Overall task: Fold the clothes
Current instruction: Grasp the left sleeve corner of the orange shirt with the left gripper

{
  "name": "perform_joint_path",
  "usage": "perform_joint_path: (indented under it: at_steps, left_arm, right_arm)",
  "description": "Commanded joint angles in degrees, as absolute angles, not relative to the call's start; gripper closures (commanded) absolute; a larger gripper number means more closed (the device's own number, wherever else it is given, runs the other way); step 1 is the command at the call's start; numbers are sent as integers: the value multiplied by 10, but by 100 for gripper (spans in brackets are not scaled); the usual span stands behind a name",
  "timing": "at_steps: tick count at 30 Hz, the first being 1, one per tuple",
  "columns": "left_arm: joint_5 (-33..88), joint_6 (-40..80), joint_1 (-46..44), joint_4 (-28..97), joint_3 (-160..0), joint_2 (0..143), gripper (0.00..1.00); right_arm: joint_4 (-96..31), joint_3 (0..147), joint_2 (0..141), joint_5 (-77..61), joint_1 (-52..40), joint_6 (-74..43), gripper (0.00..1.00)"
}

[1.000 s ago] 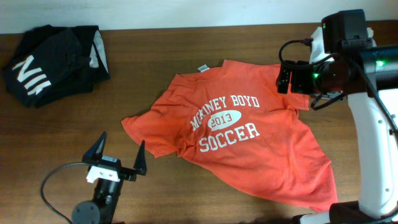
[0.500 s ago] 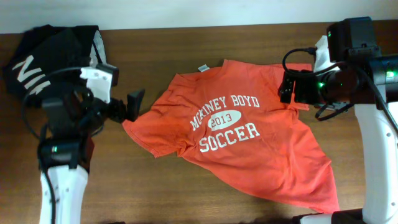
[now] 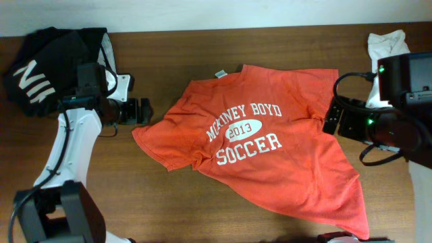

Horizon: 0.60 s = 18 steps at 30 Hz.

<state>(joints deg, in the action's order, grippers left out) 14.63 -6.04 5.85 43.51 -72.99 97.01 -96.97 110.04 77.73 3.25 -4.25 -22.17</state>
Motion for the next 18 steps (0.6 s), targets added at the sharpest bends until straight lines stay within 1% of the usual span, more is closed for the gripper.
perform_joint_path:
  at_steps: [1, 4, 11, 12, 15, 18]
  left_arm:
    - [7, -6, 61, 469, -740, 1007, 1]
    - [8, -6, 62, 493, -740, 1032, 1]
    - [8, -6, 60, 477, -740, 1095, 1]
    - [8, -6, 60, 474, -740, 1097, 2]
    - [8, -6, 60, 472, -740, 1111, 10]
    - [8, -9, 54, 465, -740, 1136, 11]
  right_arm:
    - [-970, 1063, 779, 48, -41, -230, 1]
    - [-962, 1050, 780, 48, -41, -230, 1]
    - [-956, 1050, 780, 48, -41, -230, 1]
    - [-956, 1050, 780, 48, -41, -230, 1]
    - [-956, 1050, 780, 48, -41, -230, 1]
    - [-956, 1050, 780, 47, -41, -230, 1]
